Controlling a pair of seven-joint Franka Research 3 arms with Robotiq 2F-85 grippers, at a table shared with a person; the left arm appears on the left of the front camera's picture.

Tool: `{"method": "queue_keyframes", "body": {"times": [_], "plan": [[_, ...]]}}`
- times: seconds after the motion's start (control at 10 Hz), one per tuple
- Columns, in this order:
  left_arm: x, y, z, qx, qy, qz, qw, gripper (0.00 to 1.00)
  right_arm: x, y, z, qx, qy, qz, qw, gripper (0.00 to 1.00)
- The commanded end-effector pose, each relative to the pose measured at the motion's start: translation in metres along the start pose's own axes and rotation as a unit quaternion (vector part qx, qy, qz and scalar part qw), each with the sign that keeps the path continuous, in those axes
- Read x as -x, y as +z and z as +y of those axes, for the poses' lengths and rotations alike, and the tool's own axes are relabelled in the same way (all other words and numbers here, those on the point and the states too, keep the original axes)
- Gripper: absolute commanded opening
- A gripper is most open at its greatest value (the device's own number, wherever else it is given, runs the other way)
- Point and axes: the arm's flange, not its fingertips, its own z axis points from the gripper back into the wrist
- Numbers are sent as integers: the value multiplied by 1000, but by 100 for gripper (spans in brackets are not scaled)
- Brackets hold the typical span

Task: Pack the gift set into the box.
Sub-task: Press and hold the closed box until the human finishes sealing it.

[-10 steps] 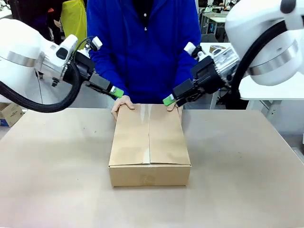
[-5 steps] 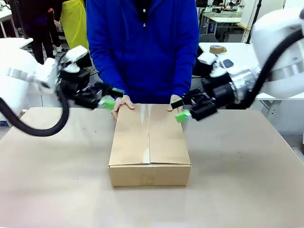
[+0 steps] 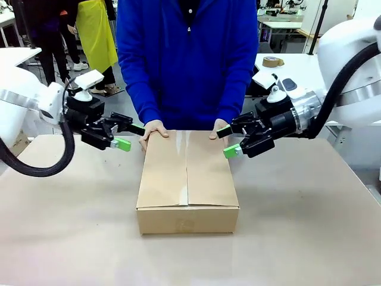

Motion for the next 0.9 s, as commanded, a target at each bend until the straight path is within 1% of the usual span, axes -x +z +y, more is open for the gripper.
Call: {"method": "queue_keyframes", "body": {"times": [0.0,0.1,0.2,0.3,0.4,0.5,0.6,0.7,0.8], "plan": [[31,-30,-1,-42,-67,9,997,100,36,-24,-28,45,91,-46,994,100],[42,-39,1,-23,-73,16,997,100,48,-33,-34,49,100,-27,993,100],[46,-47,8,-11,-68,26,997,100,57,-45,-42,30,99,-33,994,100],[48,-51,12,3,-68,18,997,100,63,-55,-51,24,87,-47,995,100],[50,-53,19,9,-65,11,998,100,70,-65,-57,22,77,-47,996,100],[52,-55,23,-10,-60,4,998,100,76,-74,-62,10,67,-62,996,100],[54,-58,27,-8,-45,5,999,100,86,-80,-67,1,47,-66,997,100],[58,-62,30,1,-37,13,999,100,94,-83,-70,-1,36,-59,998,100],[60,-65,33,6,-30,20,999,100,98,-85,-72,-8,30,-69,997,100]]}}
